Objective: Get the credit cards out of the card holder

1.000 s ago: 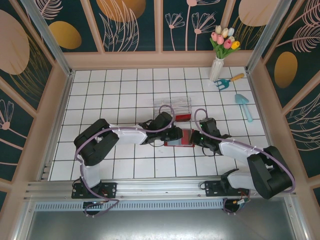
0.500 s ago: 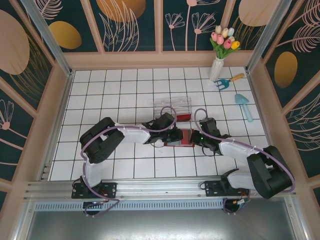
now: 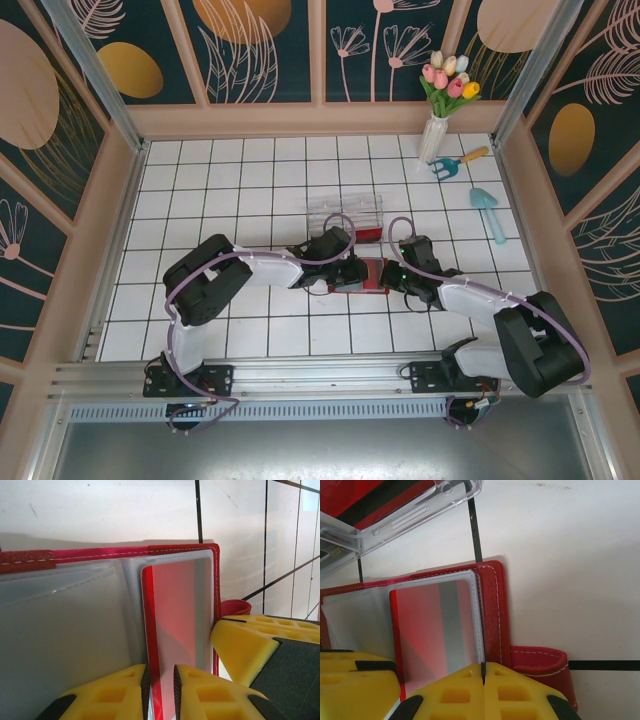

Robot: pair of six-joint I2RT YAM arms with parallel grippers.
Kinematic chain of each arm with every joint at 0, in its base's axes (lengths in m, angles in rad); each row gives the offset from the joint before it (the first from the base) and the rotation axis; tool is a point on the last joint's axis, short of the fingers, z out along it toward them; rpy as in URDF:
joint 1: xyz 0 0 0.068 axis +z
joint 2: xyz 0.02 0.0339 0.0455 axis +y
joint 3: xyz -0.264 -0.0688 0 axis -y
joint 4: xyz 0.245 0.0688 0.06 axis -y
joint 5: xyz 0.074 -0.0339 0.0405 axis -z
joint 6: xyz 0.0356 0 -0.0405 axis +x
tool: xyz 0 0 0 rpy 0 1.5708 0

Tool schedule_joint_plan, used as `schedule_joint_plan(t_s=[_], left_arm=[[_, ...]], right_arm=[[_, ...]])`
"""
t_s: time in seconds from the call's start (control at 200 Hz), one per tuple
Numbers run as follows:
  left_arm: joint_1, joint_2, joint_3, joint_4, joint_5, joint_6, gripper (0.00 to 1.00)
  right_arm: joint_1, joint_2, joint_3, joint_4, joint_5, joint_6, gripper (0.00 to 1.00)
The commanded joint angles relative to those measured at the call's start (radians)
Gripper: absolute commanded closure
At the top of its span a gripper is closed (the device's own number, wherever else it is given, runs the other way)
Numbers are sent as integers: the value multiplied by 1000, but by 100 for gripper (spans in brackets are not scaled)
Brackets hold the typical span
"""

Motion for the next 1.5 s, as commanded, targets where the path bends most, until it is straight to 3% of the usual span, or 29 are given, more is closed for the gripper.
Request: schedule_joint_plan(t_s=[0.0,0.42,0.741,0.931,1.216,1.491], left_arm=[[-10,30,18,13,35,-10,80],[-11,16,-34,165,94,-54,82],[-10,8,-2,-11,2,-9,83],[-11,11,-4,-13,1,-8,83],[-11,15,-5,2,12,-8,82],[-9,8,-28,68,39,-23,82]], right_arm=[[1,0,-21,6,-28,-3,95],[2,2,-25,10,-33,4,95],[14,-43,2,-45,24,5,98],[17,-75,35,-115,83,-12,99],[27,29,16,-49,0,-4,100],[65,65,29,-35,-3,5,100]])
